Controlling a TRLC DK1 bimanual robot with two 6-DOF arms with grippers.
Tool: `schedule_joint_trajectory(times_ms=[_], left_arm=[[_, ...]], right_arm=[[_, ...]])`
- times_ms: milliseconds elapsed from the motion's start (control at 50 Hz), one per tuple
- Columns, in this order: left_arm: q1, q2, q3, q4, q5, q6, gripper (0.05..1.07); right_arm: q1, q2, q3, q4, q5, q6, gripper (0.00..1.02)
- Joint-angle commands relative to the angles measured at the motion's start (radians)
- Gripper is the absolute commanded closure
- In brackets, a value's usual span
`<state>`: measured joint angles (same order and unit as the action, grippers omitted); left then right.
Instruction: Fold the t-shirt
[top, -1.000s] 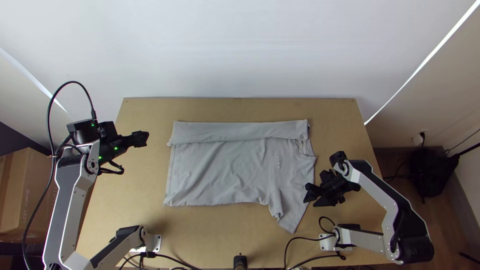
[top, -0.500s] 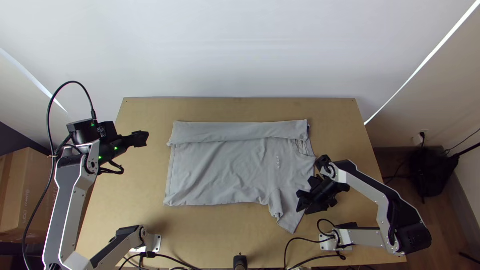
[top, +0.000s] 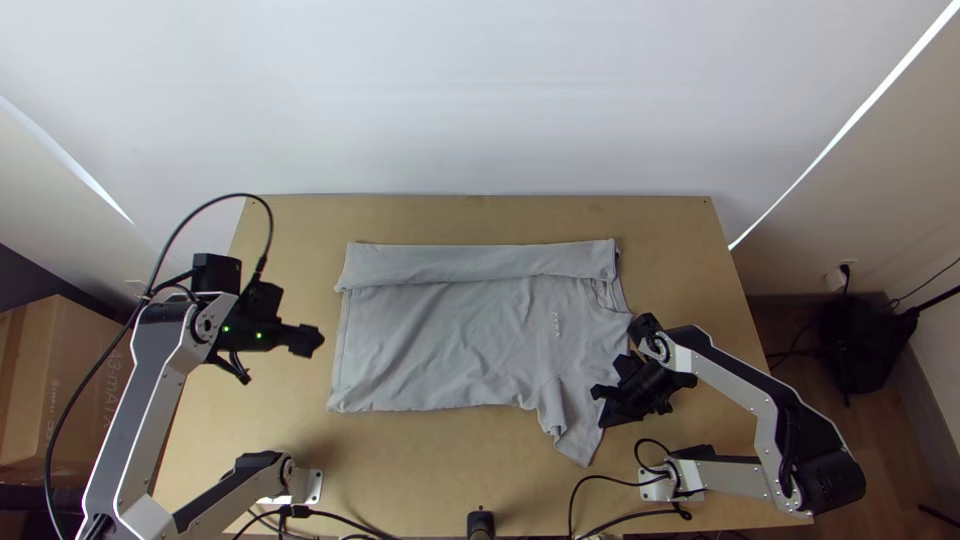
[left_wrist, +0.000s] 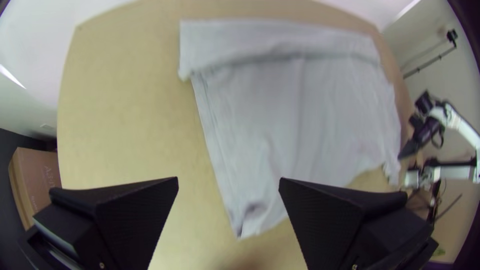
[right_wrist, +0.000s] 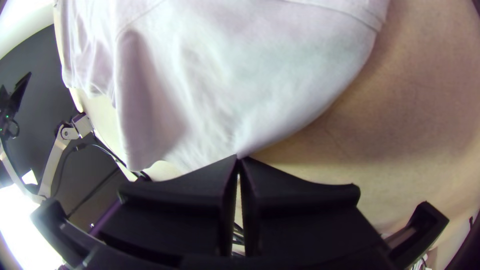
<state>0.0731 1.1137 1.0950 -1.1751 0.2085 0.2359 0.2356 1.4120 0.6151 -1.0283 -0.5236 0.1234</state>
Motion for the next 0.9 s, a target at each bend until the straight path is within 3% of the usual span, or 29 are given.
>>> schedule_joint_trajectory(times_ms=[0,180,540,800,880], left_arm=[[-0.033,0.029,-0.012,-0.130,-0.047,0.112,0.11],[-0.076,0.034,-0.096,-0.267,-0.124,0.252,0.16],[-0.245,0.112,-0.225,-0.170,-0.162,0.195,0.17],[-0.288,0.229,-0.242,-0.066,-0.164,0.186,0.18],[-0.294,0.270,-0.245,-0.043,-0.164,0.186,0.24]], right_arm=[[0.005,-0.019,0.017,0.004,0.005,0.010,1.00],[0.007,-0.018,0.044,-0.007,0.005,0.010,1.00],[0.010,-0.016,0.077,-0.027,0.005,0.012,1.00],[-0.005,-0.021,0.087,-0.038,0.005,0.010,1.00],[-0.013,-0.019,0.089,-0.038,0.005,0.005,1.00]])
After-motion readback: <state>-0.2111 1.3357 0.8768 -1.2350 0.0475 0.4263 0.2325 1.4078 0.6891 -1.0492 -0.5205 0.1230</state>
